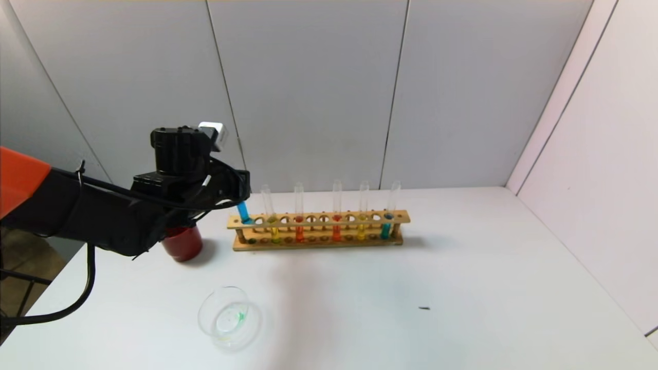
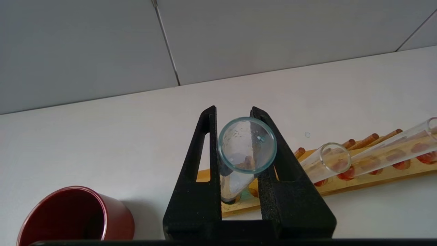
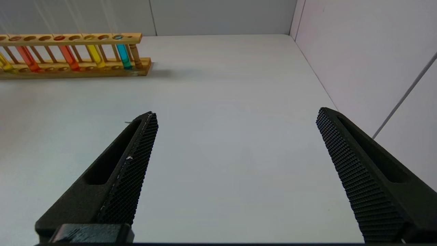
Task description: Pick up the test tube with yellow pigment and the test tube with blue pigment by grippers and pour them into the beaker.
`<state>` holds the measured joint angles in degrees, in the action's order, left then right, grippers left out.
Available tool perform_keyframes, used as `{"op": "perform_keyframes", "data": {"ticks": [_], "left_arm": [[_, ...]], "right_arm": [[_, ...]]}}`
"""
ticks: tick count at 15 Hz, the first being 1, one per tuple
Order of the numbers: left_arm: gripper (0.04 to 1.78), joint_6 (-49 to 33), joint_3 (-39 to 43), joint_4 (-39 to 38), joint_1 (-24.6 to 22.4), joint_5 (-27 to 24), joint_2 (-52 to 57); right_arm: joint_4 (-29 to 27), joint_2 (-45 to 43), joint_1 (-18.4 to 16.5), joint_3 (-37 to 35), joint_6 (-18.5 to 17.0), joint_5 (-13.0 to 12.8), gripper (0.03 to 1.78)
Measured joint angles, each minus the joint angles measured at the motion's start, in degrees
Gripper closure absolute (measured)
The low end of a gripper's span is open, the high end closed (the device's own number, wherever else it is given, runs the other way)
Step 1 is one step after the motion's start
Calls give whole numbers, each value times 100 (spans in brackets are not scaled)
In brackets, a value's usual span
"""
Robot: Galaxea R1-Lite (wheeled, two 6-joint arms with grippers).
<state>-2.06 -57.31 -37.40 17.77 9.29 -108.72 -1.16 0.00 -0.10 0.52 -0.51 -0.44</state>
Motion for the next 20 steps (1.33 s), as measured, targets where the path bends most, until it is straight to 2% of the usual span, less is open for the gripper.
{"op": "perform_keyframes", "data": {"ticks": [10, 16, 20], "left_arm": [[148, -6, -975, 1492, 17, -6, 644], [148, -35, -801, 2878, 77, -6, 1807], [148, -11, -104, 3374, 96, -11, 2708]], "right_arm": [[1, 0, 0, 0, -1, 0, 11], [0, 0, 2, 0, -1, 0, 11], [0, 0, 0, 0, -1, 0, 11]]}}
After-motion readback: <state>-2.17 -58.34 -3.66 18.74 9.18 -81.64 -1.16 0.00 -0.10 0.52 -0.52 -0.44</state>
